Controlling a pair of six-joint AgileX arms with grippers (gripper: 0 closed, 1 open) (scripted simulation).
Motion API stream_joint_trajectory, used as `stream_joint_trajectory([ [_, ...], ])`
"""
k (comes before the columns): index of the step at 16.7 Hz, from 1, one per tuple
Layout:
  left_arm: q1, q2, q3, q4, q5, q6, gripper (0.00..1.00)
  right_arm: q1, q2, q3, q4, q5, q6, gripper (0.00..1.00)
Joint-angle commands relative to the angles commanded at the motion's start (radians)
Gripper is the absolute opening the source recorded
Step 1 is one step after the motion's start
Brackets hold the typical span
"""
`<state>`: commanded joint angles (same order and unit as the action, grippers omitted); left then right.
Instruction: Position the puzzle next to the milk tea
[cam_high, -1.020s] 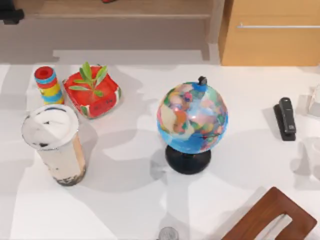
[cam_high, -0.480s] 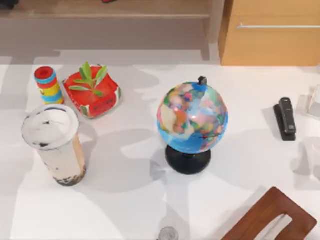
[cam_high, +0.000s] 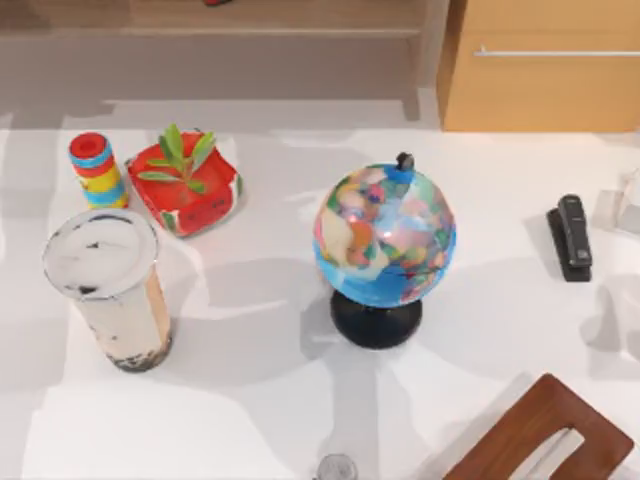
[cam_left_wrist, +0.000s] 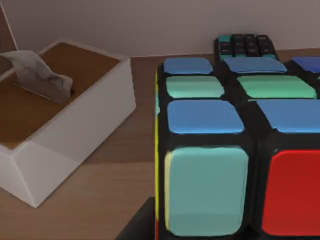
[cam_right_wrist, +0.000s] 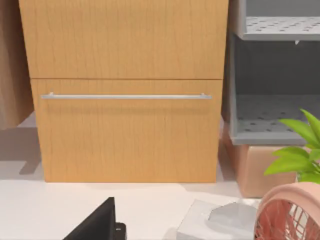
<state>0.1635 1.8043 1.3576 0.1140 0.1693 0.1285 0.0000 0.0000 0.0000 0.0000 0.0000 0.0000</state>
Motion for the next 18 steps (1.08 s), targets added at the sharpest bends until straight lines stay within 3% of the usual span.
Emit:
stream_joint_trajectory([
  [6,0.007,-0.073,-0.020,-0.655,-0.064,0.045,0.00,0.000,0.000,0.000,0.000,0.000,0.000,1.00],
  [10,0.007,-0.079,-0.087,-0.985,-0.120,0.056,0.00,0.000,0.000,0.000,0.000,0.000,0.000,1.00],
  [14,0.000,-0.081,-0.142,-1.152,-0.157,0.057,0.00,0.000,0.000,0.000,0.000,0.000,0.000,1.00],
  [18,-0.003,-0.080,-0.150,-1.173,-0.161,0.058,0.00,0.000,0.000,0.000,0.000,0.000,0.000,1.00],
])
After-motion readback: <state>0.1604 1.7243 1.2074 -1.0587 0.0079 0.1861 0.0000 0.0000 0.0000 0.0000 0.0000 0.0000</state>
